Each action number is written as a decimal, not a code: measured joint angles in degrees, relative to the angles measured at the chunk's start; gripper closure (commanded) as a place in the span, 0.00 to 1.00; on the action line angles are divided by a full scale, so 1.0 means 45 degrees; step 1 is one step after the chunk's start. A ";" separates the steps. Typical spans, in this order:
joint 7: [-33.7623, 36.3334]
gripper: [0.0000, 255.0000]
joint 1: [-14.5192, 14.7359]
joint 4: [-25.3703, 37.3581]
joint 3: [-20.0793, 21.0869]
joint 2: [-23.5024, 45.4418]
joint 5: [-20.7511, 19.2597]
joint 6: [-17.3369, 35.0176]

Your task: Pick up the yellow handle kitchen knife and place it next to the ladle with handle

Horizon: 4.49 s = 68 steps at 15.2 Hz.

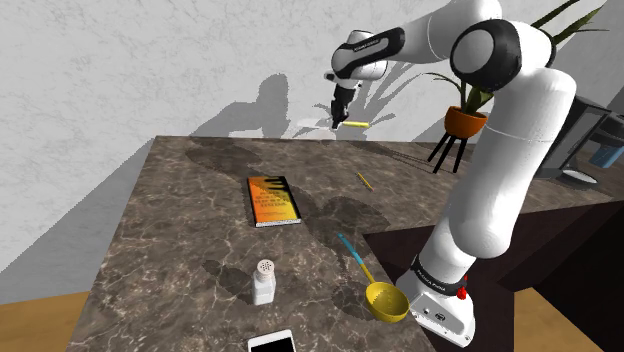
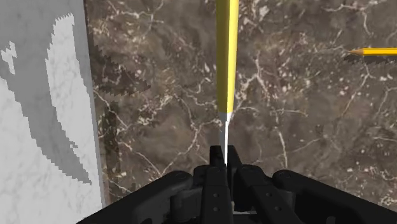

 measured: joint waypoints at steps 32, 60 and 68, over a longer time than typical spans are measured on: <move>1.1186 1.00 0.2792 -0.9795 0.7472 -1.0824 -0.2147 -0.1351; 2.0545 1.00 0.5928 -0.5584 1.5903 -0.6967 0.1422 -0.1867; 2.1106 1.00 0.5850 -0.6161 1.6533 -0.6239 0.1327 -0.0605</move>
